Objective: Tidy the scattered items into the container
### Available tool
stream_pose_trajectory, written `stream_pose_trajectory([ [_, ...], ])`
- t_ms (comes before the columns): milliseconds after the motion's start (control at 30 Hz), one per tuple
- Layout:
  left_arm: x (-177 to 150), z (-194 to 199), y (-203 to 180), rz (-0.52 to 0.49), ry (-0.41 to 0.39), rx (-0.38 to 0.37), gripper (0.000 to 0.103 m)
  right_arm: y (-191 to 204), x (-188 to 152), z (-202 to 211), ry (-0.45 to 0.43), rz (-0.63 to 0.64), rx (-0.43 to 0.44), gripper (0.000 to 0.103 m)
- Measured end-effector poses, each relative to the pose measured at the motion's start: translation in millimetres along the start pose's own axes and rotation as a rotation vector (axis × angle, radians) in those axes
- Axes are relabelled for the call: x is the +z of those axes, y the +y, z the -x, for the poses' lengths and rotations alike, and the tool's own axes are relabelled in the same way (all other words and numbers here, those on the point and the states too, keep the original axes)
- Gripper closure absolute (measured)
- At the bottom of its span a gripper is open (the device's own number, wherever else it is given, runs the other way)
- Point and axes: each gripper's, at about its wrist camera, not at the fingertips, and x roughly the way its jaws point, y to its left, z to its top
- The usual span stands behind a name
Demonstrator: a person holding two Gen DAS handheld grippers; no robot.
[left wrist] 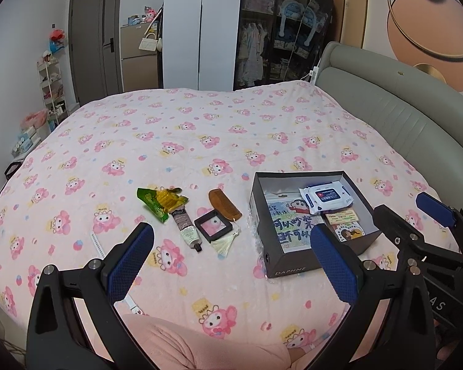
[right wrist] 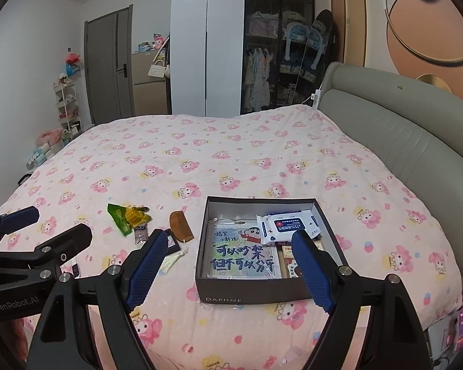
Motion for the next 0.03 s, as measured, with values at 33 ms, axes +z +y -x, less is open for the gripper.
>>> stream_pose_trajectory([
  [33, 0.0, -0.4, 0.7, 0.001, 0.0, -0.001, 0.001, 0.1, -0.1, -0.2, 0.001, -0.001, 0.002, 0.022],
])
